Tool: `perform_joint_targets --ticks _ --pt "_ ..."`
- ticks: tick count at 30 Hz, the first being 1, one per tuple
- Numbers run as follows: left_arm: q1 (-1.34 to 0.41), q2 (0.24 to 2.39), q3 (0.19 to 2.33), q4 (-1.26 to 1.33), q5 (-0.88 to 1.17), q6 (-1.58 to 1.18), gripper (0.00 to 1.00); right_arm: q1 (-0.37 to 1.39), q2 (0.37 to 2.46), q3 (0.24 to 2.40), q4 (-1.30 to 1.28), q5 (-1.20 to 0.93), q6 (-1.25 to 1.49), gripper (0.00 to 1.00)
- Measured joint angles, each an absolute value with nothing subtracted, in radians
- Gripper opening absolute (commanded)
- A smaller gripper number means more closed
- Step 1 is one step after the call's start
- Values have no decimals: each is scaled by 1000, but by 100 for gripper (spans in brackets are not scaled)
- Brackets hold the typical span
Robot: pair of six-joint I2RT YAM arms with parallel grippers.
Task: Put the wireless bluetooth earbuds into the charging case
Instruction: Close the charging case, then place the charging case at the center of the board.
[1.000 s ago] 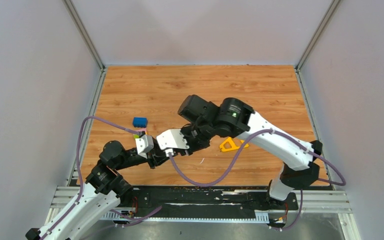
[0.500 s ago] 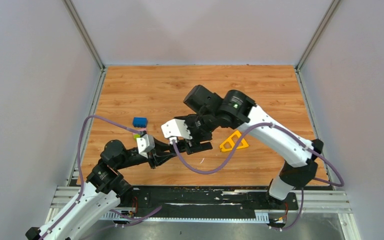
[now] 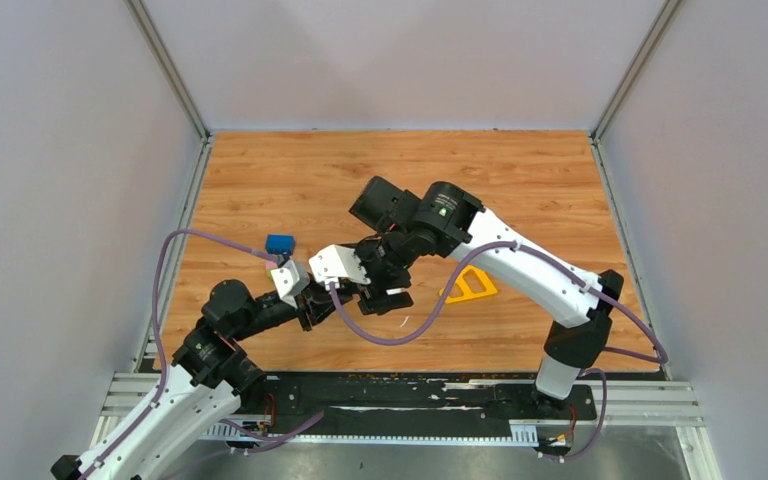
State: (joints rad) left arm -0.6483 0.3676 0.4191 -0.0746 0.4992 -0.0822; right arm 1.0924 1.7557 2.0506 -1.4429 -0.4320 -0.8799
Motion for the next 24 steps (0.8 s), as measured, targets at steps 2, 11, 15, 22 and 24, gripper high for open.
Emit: perform_joint_targets --ticks 2,11,15,22,24 --pt "-648 368 419 -80 470 -85 0 1099 1743 2048 -1443 -431 -879 70" --pt "-648 439 424 -65 475 -147 0 662 1602 2013 -1398 -481 -843 72" --pt "-653 558 460 -66 474 -284 0 409 1443 1785 -1282 -503 -795 76" --pt "-693 599 305 139 343 -625 3 245 1073 1248 -1019 -602 -591 92" --pt "-729 663 253 185 300 -688 5 210 1031 1134 -925 -632 -500 99"
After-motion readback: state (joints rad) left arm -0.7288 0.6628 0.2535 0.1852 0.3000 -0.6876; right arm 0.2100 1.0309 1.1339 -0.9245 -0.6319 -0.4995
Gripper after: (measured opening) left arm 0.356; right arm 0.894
